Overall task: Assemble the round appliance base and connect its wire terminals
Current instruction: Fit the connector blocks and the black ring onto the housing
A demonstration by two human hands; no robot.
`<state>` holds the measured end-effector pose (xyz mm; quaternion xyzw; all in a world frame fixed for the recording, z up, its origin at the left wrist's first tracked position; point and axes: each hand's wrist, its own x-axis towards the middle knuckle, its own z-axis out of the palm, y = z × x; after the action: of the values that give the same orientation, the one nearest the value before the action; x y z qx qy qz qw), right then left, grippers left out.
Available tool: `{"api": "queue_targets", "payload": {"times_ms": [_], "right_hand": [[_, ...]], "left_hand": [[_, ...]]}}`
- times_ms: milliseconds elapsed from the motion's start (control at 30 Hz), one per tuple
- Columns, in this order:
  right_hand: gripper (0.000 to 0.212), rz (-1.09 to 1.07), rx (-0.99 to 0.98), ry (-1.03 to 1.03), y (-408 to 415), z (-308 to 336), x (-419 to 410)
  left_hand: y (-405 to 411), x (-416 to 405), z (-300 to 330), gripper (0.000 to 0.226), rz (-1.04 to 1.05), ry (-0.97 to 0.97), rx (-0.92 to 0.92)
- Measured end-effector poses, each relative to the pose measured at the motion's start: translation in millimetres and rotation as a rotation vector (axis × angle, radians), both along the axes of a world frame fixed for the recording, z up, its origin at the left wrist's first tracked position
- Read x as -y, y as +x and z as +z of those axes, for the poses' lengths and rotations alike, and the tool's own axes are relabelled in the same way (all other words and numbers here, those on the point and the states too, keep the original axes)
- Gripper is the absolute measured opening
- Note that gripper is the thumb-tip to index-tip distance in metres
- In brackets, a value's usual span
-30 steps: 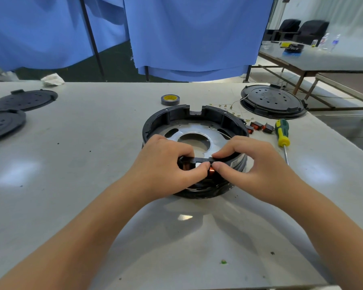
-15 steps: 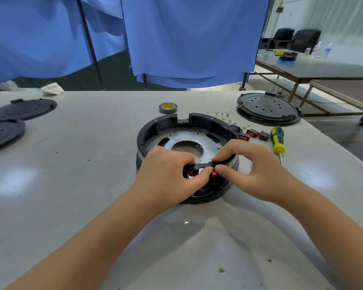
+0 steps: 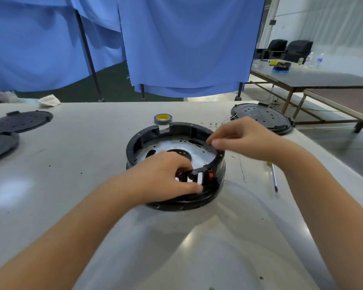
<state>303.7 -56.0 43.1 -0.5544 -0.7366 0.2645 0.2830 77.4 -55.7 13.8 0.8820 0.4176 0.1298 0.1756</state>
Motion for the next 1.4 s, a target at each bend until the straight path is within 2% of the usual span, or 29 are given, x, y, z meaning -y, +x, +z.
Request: {"api": "queue_targets", "payload": {"times_ms": [100, 200, 367, 500, 900, 1033, 1167, 1300, 1400], "right_hand": [[0.022, -0.335, -0.052, 0.209, 13.8, -11.5, -24.5], [0.033, -0.582, 0.184, 0.189, 26.1, -41.1, -47.0], [0.044, -0.541, 0.529, 0.114, 27.2, -70.3, -70.4], [0.042, -0.571, 0.623, 0.052, 27.6, -76.5, -72.6], [0.055, -0.626, 0.549, 0.010, 31.5, -74.4, -56.1], [0.045, -0.623, 0.491, 0.014, 31.0, -68.3, -48.0], [0.029, -0.559, 0.315, -0.001, 24.2, -58.6, -40.0], [0.026, -0.537, 0.280, 0.009, 18.3, -54.3, -30.1], [0.023, -0.542, 0.173, 0.046, 14.9, -41.7, -20.9]], "left_hand": [[-13.0, -11.9, 13.4, 0.016, -0.038, -0.157, -0.039], [-13.5, -13.3, 10.9, 0.009, -0.071, -0.183, 0.048], [-15.5, -5.5, -7.7, 0.012, -0.076, -0.069, 0.135], [-16.9, -3.1, -11.3, 0.009, -0.033, -0.025, 0.145], [-18.6, -1.1, -11.1, 0.019, -0.018, 0.023, 0.092], [-18.7, -1.4, -12.0, 0.016, -0.023, 0.031, 0.108], [-19.0, -1.6, -13.7, 0.014, -0.025, 0.034, 0.121], [-19.0, -0.9, -13.4, 0.013, -0.029, 0.031, 0.124], [-18.7, -0.7, -12.8, 0.010, -0.033, 0.034, 0.121]]}}
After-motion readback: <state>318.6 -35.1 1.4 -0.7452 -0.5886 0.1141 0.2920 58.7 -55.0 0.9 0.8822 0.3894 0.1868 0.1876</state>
